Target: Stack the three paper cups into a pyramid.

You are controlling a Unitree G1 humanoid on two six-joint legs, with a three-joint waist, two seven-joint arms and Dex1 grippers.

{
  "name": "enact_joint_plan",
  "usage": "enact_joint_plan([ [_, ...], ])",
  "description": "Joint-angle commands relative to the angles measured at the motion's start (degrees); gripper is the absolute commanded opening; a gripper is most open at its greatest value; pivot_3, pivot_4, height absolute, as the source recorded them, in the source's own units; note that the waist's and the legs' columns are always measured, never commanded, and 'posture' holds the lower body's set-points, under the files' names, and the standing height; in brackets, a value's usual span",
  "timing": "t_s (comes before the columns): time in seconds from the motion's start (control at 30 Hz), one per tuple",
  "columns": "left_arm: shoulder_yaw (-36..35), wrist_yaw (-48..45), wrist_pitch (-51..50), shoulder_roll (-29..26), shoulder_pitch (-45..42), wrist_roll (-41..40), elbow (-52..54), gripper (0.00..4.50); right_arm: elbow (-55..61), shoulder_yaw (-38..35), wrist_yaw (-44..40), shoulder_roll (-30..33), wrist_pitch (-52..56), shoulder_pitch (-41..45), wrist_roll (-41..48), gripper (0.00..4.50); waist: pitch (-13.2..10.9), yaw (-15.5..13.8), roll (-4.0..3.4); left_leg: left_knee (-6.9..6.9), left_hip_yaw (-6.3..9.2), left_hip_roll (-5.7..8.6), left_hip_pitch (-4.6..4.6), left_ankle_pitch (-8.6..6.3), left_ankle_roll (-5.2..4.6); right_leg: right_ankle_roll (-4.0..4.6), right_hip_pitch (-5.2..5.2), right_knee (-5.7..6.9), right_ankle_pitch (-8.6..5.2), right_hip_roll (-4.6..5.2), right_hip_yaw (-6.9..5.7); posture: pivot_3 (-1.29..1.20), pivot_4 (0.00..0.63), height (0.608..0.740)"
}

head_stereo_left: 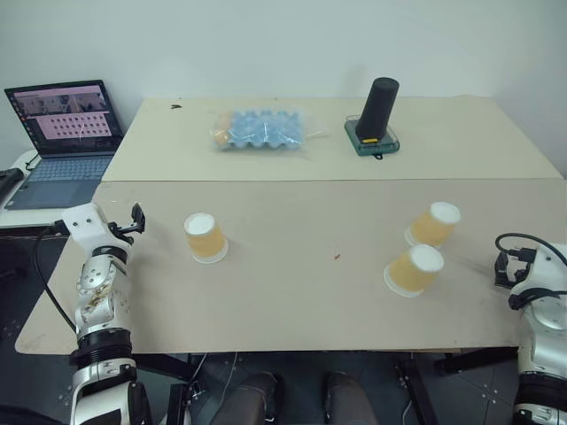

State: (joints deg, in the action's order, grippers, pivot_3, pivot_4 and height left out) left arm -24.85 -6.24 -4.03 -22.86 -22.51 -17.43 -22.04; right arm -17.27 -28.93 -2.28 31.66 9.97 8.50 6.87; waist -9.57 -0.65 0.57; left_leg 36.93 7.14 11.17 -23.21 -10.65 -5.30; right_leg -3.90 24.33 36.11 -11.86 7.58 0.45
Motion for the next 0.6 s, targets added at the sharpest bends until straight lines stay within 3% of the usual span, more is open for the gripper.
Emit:
enact_joint_plan([
  [0.03, -0.7, -0.07, 0.95, -0.96, -1.27, -0.2, 0.66, 4.5, 2.72, -1.1, 0.57, 0.88, -0.62, 0.71, 0.27, 4.46, 0.0, 0.0, 0.0, 0.0, 0.0, 0.0, 0.0, 0.0, 0.0, 0.0, 0.0, 0.0, 0.0, 0.0, 0.0, 0.0, 0.15, 0.74],
  [0.23, -4.33, 0.55, 0.07, -0.93, -2.58, -4.57, 2.39, 4.5, 2.73, -0.37, 0.43, 0.95, -0.06, 1.36, 0.17, 4.46, 0.0, 0.01, 0.0, 0.0, -0.04, -0.02, 0.0, 0.0, 0.0, -0.01, 0.01, -0.01, 0.02, -0.02, 0.04, 0.0, 0.15, 0.74],
  [0.37, -5.07, -4.91, -4.36, -4.28, -5.11, -11.51, 12.11, 4.5, 2.54, -0.47, 0.14, 1.78, 0.29, 1.64, 0.11, 4.46, -0.02, 0.0, 0.04, 0.0, -0.04, -0.03, -0.06, -0.01, -0.01, -0.01, 0.06, -0.02, 0.03, -0.03, 0.04, 0.0, 0.15, 0.74],
  [0.5, 3.71, -15.84, -18.78, -7.95, -5.03, -22.73, 30.42, 4.5, 2.33, -0.47, 0.12, 2.04, 0.4, 1.72, 0.05, 4.46, -0.02, -0.14, 0.03, 0.01, -0.05, -0.01, -0.02, -0.02, -0.03, -0.04, 0.04, -0.06, 0.06, -0.02, 0.04, 0.0, 0.15, 0.74],
  [0.6, 11.81, -27.86, -29.84, -14.61, 0.59, -32.34, 45.26, 4.5, 2.07, -0.52, 0.09, 2.35, 0.37, 1.89, -0.01, 4.46, 0.03, 0.04, -0.05, 0.02, -0.1, 0.0, 0.02, -0.07, -0.11, -0.1, 0.02, -0.14, 0.09, -0.02, 0.11, 0.0, 0.15, 0.74],
])
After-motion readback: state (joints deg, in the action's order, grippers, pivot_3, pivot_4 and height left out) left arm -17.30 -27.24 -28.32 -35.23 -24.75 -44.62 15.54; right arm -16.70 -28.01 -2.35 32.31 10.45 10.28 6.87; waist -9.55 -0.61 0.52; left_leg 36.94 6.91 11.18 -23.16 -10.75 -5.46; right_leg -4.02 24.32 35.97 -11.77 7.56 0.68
